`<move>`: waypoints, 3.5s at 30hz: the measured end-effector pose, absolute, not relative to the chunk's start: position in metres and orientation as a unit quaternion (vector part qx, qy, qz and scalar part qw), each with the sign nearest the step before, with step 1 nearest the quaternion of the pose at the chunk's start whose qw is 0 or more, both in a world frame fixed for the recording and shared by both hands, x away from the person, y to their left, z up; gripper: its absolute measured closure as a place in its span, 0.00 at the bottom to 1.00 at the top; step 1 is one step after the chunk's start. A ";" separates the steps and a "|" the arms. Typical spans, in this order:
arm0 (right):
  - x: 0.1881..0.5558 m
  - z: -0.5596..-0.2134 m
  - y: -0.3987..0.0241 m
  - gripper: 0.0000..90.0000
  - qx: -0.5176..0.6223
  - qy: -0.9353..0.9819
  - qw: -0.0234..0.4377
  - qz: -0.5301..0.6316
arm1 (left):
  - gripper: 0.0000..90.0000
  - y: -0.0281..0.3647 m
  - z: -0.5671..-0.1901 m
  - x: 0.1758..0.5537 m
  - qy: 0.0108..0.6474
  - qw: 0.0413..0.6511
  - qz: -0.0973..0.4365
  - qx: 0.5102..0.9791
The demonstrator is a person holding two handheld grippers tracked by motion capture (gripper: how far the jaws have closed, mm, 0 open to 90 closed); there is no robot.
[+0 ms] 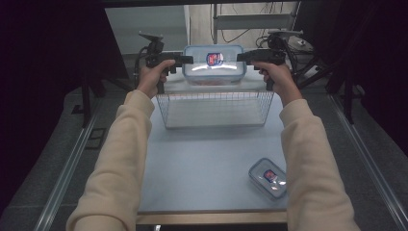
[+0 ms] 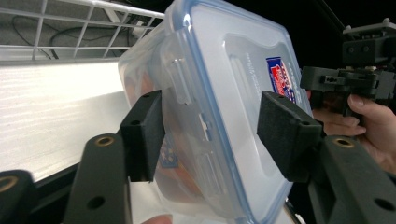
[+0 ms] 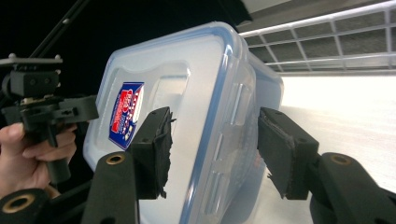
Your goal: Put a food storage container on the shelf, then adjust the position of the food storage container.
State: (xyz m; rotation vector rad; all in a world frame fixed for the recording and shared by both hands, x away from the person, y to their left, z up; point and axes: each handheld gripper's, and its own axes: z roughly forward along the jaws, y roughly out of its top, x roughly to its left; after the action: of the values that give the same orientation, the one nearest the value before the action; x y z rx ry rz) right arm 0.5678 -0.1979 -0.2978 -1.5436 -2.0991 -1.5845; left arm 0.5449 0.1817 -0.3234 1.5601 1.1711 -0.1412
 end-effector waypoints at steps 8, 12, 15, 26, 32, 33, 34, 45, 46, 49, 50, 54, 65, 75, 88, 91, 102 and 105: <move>0.564 -0.301 -0.186 0.38 -0.530 -0.678 0.006 -0.509 | 0.41 0.180 -0.329 0.546 0.503 0.556 -0.042 0.661; 0.555 -0.295 -0.187 0.37 -0.519 -0.681 -0.011 -0.516 | 0.34 0.181 -0.326 0.538 0.502 0.556 -0.011 0.663; 0.545 -0.289 -0.192 0.36 -0.505 -0.689 -0.022 -0.520 | 0.33 0.183 -0.323 0.531 0.495 0.559 -0.001 0.665; 0.505 -0.293 -0.214 0.54 -0.472 -0.711 -0.056 -0.518 | 0.37 0.183 -0.317 0.482 0.459 0.544 0.043 0.701; 0.488 -0.303 -0.221 0.57 -0.461 -0.723 -0.062 -0.511 | 0.39 0.183 -0.322 0.462 0.449 0.542 0.056 0.708; 0.485 -0.305 -0.222 0.57 -0.460 -0.725 -0.063 -0.509 | 0.39 0.183 -0.324 0.459 0.446 0.544 0.056 0.709; 0.482 -0.306 -0.223 0.57 -0.458 -0.726 -0.064 -0.510 | 0.40 0.183 -0.326 0.455 0.445 0.547 0.053 0.707; 0.448 -0.331 -0.237 0.57 -0.437 -0.733 -0.052 -0.518 | 0.40 0.182 -0.354 0.417 0.426 0.550 0.053 0.716; 0.445 -0.334 -0.239 0.56 -0.435 -0.736 -0.050 -0.517 | 0.40 0.183 -0.363 0.410 0.426 0.553 0.048 0.715; 0.435 -0.345 -0.244 0.55 -0.431 -0.739 -0.047 -0.516 | 0.40 0.182 -0.376 0.399 0.425 0.549 0.049 0.718; 0.432 -0.348 -0.246 0.55 -0.429 -0.740 -0.045 -0.517 | 0.40 0.182 -0.380 0.396 0.423 0.547 0.048 0.721; 0.421 -0.362 -0.253 0.54 -0.423 -0.741 -0.038 -0.521 | 0.40 0.179 -0.395 0.384 0.416 0.541 0.044 0.730; 0.387 -0.402 -0.265 0.52 -0.411 -0.758 -0.038 -0.506 | 0.39 0.170 -0.429 0.357 0.403 0.527 0.034 0.748; 0.359 -0.434 -0.270 0.50 -0.404 -0.773 -0.035 -0.488 | 0.39 0.162 -0.454 0.340 0.399 0.511 0.016 0.761; 0.345 -0.436 -0.270 0.49 -0.405 -0.775 -0.041 -0.484 | 0.38 0.164 -0.470 0.323 0.406 0.495 0.022 0.768; 0.343 -0.437 -0.268 0.49 -0.405 -0.776 -0.039 -0.482 | 0.38 0.164 -0.471 0.321 0.408 0.496 0.021 0.766; 0.313 -0.449 -0.279 0.52 -0.409 -0.784 -0.055 -0.464 | 0.36 0.151 -0.488 0.319 0.406 0.478 0.006 0.779; 0.307 -0.449 -0.285 0.60 -0.416 -0.780 -0.058 -0.465 | 0.36 0.148 -0.493 0.317 0.406 0.472 0.003 0.783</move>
State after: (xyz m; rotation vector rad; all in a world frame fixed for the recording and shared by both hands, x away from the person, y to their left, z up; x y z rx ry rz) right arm 0.3068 -0.2855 -0.4493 -1.3564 -2.5447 -1.5165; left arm 0.3172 0.1483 -0.4931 1.9163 0.9939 0.0079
